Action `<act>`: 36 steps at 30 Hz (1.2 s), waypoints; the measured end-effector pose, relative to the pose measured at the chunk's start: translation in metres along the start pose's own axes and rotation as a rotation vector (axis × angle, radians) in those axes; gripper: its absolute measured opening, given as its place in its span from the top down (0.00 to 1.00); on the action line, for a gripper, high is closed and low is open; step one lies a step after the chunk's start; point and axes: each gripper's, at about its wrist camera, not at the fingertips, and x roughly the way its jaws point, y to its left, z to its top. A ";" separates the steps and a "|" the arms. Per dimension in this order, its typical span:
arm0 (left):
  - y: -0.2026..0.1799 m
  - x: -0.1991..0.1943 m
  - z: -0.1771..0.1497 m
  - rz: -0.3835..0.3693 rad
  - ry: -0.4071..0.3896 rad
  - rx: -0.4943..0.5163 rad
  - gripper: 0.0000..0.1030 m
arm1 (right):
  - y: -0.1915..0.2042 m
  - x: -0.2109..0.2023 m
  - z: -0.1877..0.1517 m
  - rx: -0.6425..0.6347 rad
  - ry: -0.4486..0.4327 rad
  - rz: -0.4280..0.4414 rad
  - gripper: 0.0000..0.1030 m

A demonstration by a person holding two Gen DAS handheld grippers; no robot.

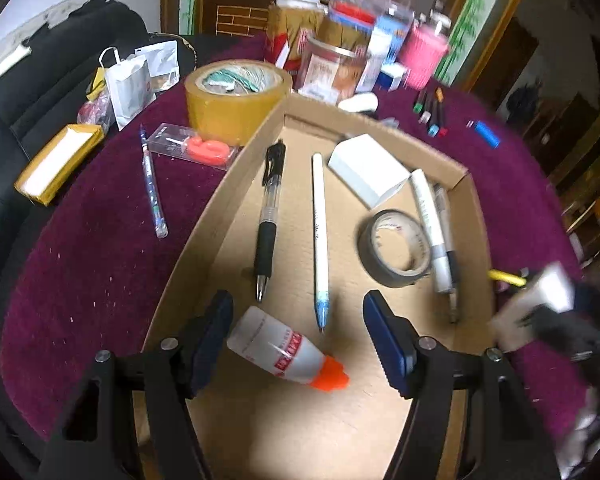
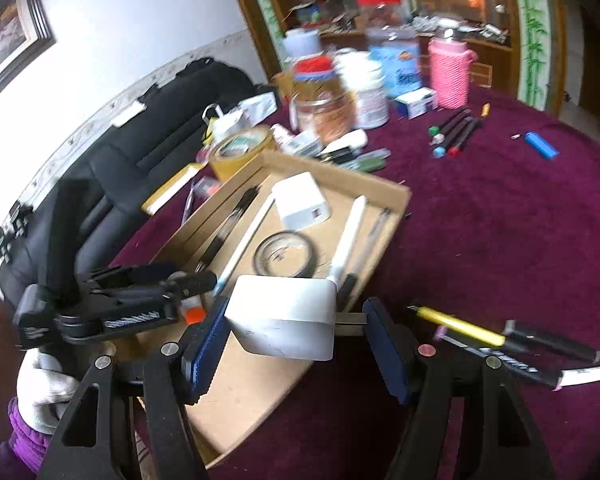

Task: Organize rigid objects
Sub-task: 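Lower the bottle into the box and open the left gripper while the right carries the adapter, then lower the white adapter into the box and open the right gripper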

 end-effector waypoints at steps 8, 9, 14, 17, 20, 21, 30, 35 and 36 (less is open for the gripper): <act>0.023 -0.040 -0.014 -0.053 -0.106 -0.078 0.30 | 0.033 0.035 -0.003 -0.096 0.085 -0.021 0.30; 0.025 -0.044 -0.015 -0.048 -0.120 -0.080 0.30 | 0.036 0.039 -0.003 -0.105 0.094 -0.027 0.30; 0.034 -0.058 -0.021 -0.010 -0.176 -0.067 0.29 | 0.045 0.063 0.000 -0.129 0.126 -0.070 0.30; 0.038 -0.060 -0.024 0.005 -0.192 -0.062 0.29 | 0.047 0.070 0.004 -0.140 0.110 -0.096 0.30; 0.045 -0.058 -0.025 0.017 -0.188 -0.075 0.28 | 0.048 0.074 0.012 -0.139 0.094 -0.125 0.30; 0.047 -0.056 -0.026 0.016 -0.186 -0.083 0.28 | 0.047 0.076 0.014 -0.139 0.086 -0.137 0.30; 0.054 -0.050 -0.036 0.024 -0.162 -0.116 0.28 | 0.041 0.077 0.020 -0.114 0.055 -0.110 0.26; 0.046 -0.055 -0.038 0.032 -0.168 -0.101 0.28 | 0.040 0.047 0.020 -0.082 -0.018 -0.096 0.18; 0.044 -0.056 -0.038 0.031 -0.171 -0.097 0.28 | 0.039 0.040 0.019 -0.073 -0.034 -0.096 0.18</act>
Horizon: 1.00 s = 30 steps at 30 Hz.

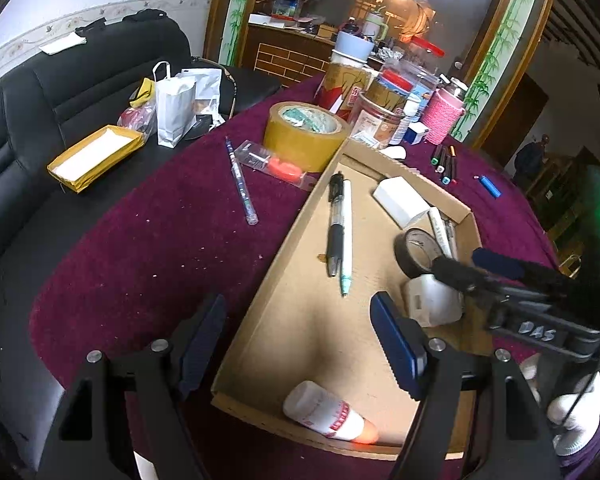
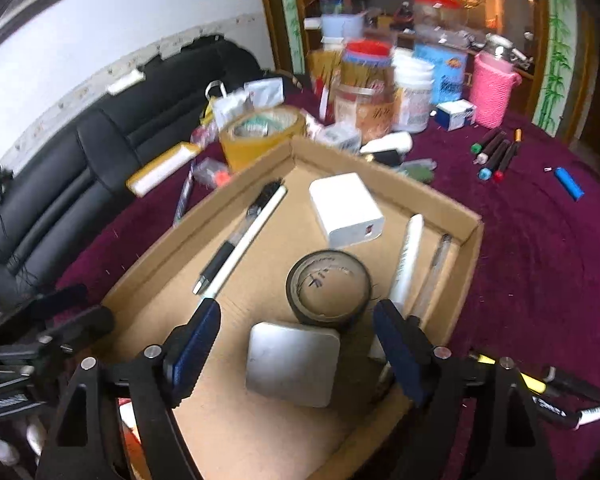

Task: Organize rigid objects
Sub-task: 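Lower the white adapter into the box and open the right gripper, then move both grippers back from the box toward the markers on the cloth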

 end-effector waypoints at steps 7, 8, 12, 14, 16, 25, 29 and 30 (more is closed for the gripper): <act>-0.024 -0.014 -0.003 -0.003 -0.030 0.061 0.28 | -0.023 -0.047 -0.015 0.035 -0.102 -0.090 0.16; -0.029 -0.016 -0.004 -0.004 -0.031 0.072 0.28 | -0.027 -0.053 -0.018 0.044 -0.117 -0.102 0.16; -0.053 -0.024 -0.008 0.003 -0.052 0.125 0.28 | -0.044 -0.082 -0.035 0.081 -0.190 -0.152 0.12; -0.065 -0.027 -0.010 0.017 -0.070 0.148 0.28 | -0.050 -0.092 -0.044 0.089 -0.218 -0.182 0.09; -0.079 -0.031 -0.013 0.038 -0.094 0.176 0.24 | -0.055 -0.099 -0.052 0.094 -0.238 -0.213 0.09; -0.118 -0.047 -0.027 0.189 -0.195 0.278 0.20 | -0.070 -0.113 -0.080 0.103 -0.264 -0.252 0.08; -0.132 -0.050 -0.031 0.234 -0.219 0.318 0.20 | -0.075 -0.118 -0.087 0.107 -0.274 -0.256 0.08; -0.135 -0.050 -0.031 0.243 -0.222 0.328 0.20 | -0.077 -0.119 -0.089 0.110 -0.276 -0.256 0.08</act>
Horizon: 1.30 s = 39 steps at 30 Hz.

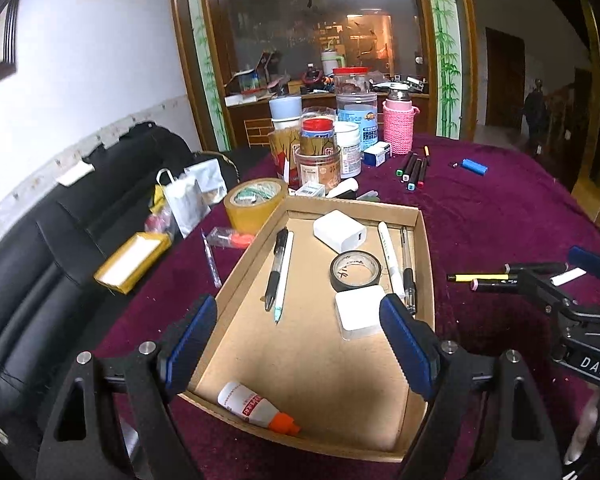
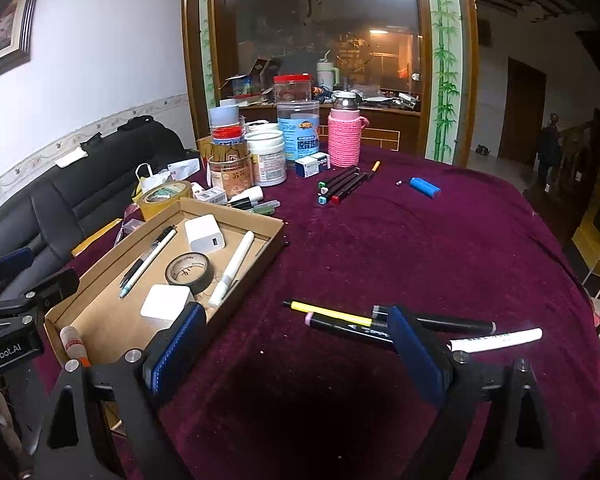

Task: Organize rigid objects
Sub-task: 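Move both grippers back from the box toward the markers on the cloth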

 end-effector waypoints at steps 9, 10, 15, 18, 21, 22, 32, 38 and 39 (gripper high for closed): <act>-0.026 0.006 -0.003 0.004 0.036 0.067 0.19 | -0.015 -0.001 -0.010 0.019 0.011 0.000 0.08; -0.028 0.007 -0.003 0.002 0.041 0.070 0.19 | -0.016 -0.001 -0.011 0.021 0.013 0.001 0.08; -0.037 0.010 -0.006 0.004 0.057 0.090 0.19 | -0.022 0.002 -0.015 0.026 0.023 0.006 0.08; -0.040 0.011 -0.008 0.004 0.066 0.098 0.19 | -0.023 0.003 -0.016 0.028 0.028 0.008 0.08; -0.043 0.015 -0.009 0.007 0.077 0.108 0.19 | -0.024 0.006 -0.018 0.030 0.034 0.011 0.08; -0.044 0.016 -0.010 0.006 0.082 0.111 0.19 | -0.024 0.006 -0.018 0.031 0.036 0.013 0.08; -0.055 0.026 -0.013 -0.002 0.109 0.140 0.19 | -0.031 0.011 -0.021 0.046 0.048 0.013 0.08; -0.063 0.029 -0.014 -0.009 0.118 0.156 0.19 | -0.046 0.011 -0.020 0.074 0.043 -0.007 0.08; -0.064 0.029 -0.014 -0.011 0.120 0.159 0.19 | -0.049 0.010 -0.019 0.078 0.041 -0.011 0.08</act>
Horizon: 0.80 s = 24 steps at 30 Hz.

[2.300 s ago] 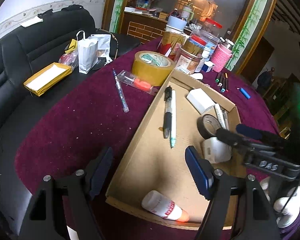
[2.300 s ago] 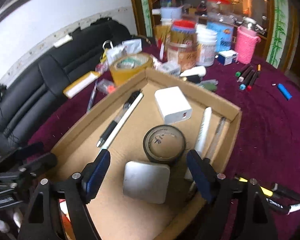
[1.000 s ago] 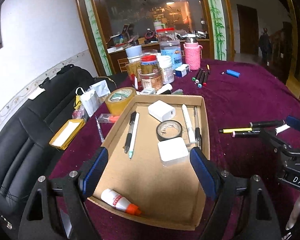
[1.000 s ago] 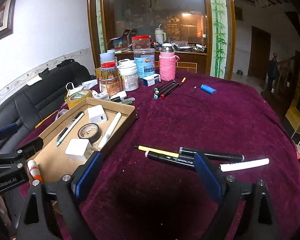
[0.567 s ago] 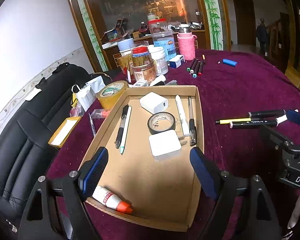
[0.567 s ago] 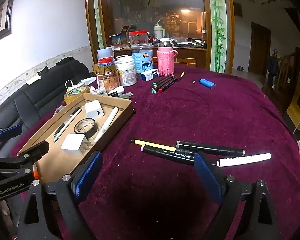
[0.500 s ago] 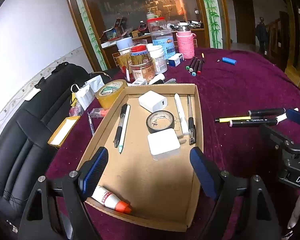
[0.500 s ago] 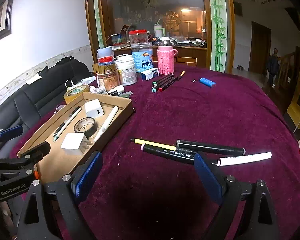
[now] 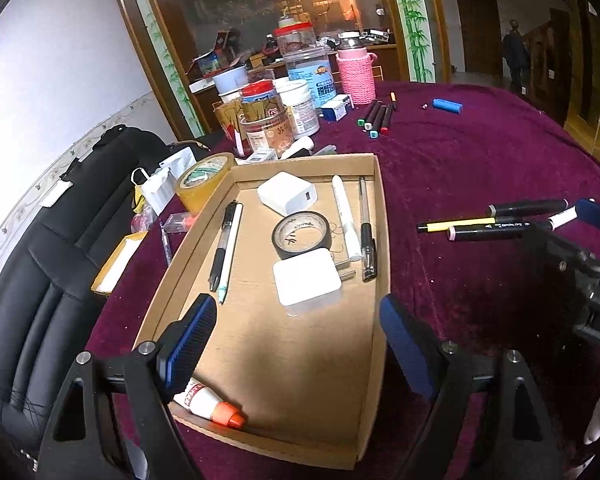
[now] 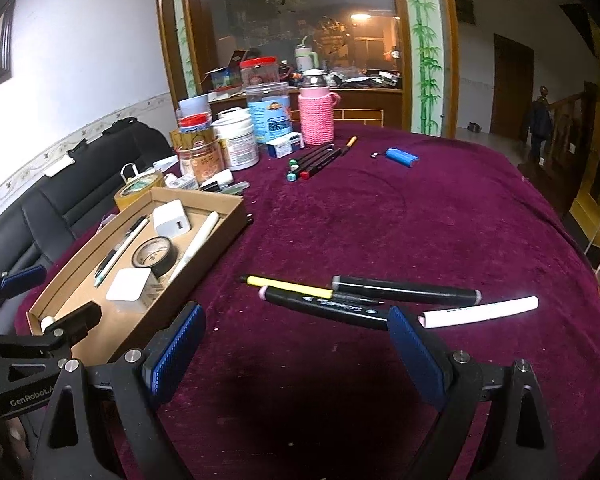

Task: Organize rigid objects
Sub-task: 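Move both grippers back from the box toward the markers on the cloth, then grasp the black marker with the left gripper while the right moves to the white paint marker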

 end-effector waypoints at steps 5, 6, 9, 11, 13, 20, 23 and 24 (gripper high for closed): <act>-0.007 0.002 0.001 -0.007 0.007 0.013 0.19 | -0.021 -0.006 0.004 0.032 -0.026 -0.035 0.08; -0.009 0.002 0.001 -0.010 0.008 0.017 0.19 | -0.026 -0.008 0.005 0.035 -0.035 -0.046 0.08; -0.015 0.002 0.003 -0.030 0.011 0.026 0.19 | -0.042 -0.020 0.011 0.040 -0.094 -0.111 0.08; -0.019 -0.001 0.005 -0.070 0.003 0.021 0.19 | -0.054 -0.028 0.016 0.041 -0.149 -0.181 0.04; -0.023 -0.004 0.010 -0.152 0.000 0.003 0.19 | -0.071 -0.032 0.023 0.041 -0.201 -0.263 0.00; -0.049 0.037 0.024 -0.472 0.193 -0.096 0.19 | -0.155 -0.005 0.044 0.190 -0.183 -0.383 0.01; -0.071 0.051 0.026 -0.473 0.245 -0.075 0.19 | -0.179 0.001 0.038 0.263 -0.178 -0.391 0.01; -0.078 0.052 0.029 -0.470 0.243 -0.058 0.20 | -0.187 0.003 0.035 0.300 -0.163 -0.372 0.01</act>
